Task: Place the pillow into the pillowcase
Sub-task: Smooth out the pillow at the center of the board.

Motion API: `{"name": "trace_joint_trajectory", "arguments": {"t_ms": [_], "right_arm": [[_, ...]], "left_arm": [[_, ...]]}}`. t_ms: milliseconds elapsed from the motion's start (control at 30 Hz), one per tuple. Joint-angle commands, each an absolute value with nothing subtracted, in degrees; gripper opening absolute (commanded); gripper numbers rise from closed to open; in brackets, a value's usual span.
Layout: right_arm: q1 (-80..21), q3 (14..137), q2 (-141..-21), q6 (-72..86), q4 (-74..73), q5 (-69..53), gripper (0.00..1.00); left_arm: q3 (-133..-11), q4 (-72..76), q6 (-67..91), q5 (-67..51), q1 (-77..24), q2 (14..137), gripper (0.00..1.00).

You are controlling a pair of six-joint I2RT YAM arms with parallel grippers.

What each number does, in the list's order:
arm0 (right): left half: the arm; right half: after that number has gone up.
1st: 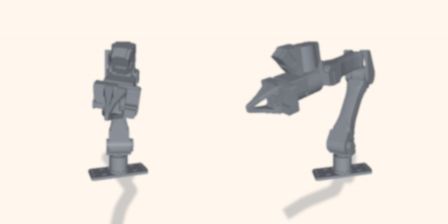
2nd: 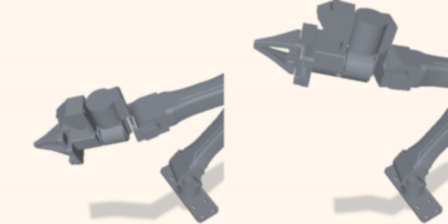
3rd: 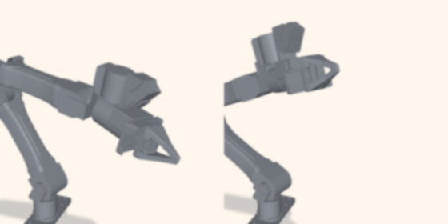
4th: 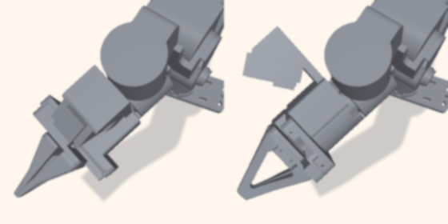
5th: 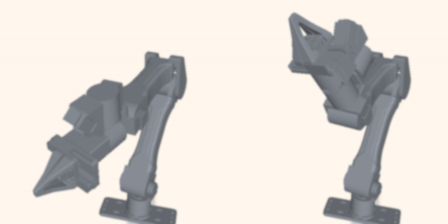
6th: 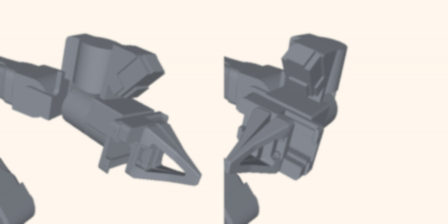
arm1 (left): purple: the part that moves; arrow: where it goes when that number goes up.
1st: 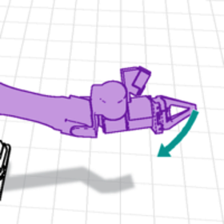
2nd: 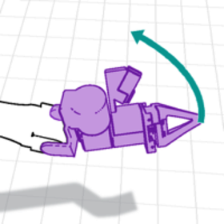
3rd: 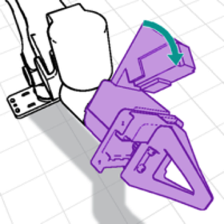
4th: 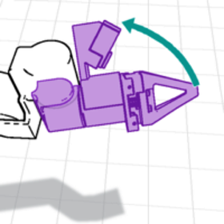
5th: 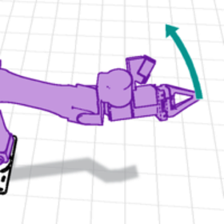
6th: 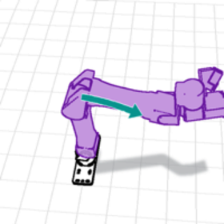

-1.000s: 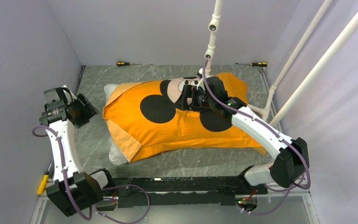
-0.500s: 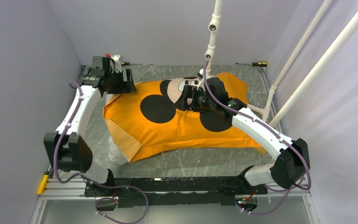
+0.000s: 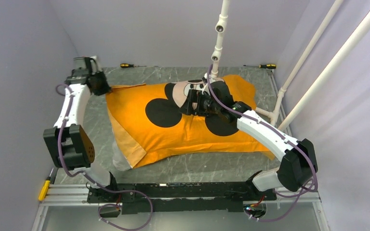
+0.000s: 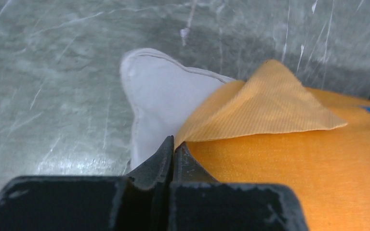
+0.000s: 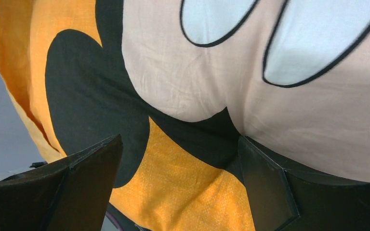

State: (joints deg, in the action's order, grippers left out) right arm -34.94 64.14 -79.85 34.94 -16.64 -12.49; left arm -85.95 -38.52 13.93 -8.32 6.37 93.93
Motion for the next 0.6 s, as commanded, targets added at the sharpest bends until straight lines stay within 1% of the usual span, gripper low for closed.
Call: {"name": "trace_joint_trajectory", "arguments": {"t_ms": [0,33,100,167,200,233,300,400,433,500,567], "right_arm": [[-35.1,59.9,-82.9,35.2,-24.0,-11.1,0.94],[-35.2,59.9,-83.0,35.2,-24.2,-11.0,0.94],[-35.2,59.8,-83.0,35.0,-24.3,-10.9,0.95],[-35.2,59.8,-82.8,34.9,-24.5,-10.9,0.95],[-35.2,59.8,-82.5,34.8,-24.6,-10.8,0.95],[-35.2,60.0,-82.1,34.8,-24.9,-10.8,0.95],[-35.2,60.6,-80.6,34.5,-25.4,-10.5,0.96],[-35.2,61.9,-79.4,33.9,-26.8,-10.0,0.96],[-35.2,62.3,-79.2,33.8,-27.2,-9.9,0.96],[-35.2,62.6,-79.0,33.6,-27.7,-9.8,0.96],[-35.2,62.7,-79.1,33.4,-27.7,-10.0,0.96]], "left_arm": [[-83.0,-38.7,21.6,-12.4,16.5,89.6,0.06],[-82.6,-40.3,23.1,-10.4,18.3,89.9,0.11],[-81.6,-42.8,24.6,-10.1,21.9,90.1,0.20],[-80.5,-43.2,24.2,-9.4,23.4,87.7,0.49],[-79.6,-42.7,23.6,-9.2,23.3,85.8,0.60],[-79.0,-42.4,23.2,-8.5,23.3,83.8,0.68],[-79.2,-45.0,23.0,-7.7,23.3,79.9,0.75],[-76.7,-47.4,23.1,-15.6,23.1,72.3,0.78],[-75.2,-47.9,23.3,-19.0,22.6,69.4,0.82],[-72.4,-49.8,24.5,-24.5,19.9,63.4,0.86],[-70.9,-52.5,25.6,-25.1,15.5,58.5,0.86]]}}
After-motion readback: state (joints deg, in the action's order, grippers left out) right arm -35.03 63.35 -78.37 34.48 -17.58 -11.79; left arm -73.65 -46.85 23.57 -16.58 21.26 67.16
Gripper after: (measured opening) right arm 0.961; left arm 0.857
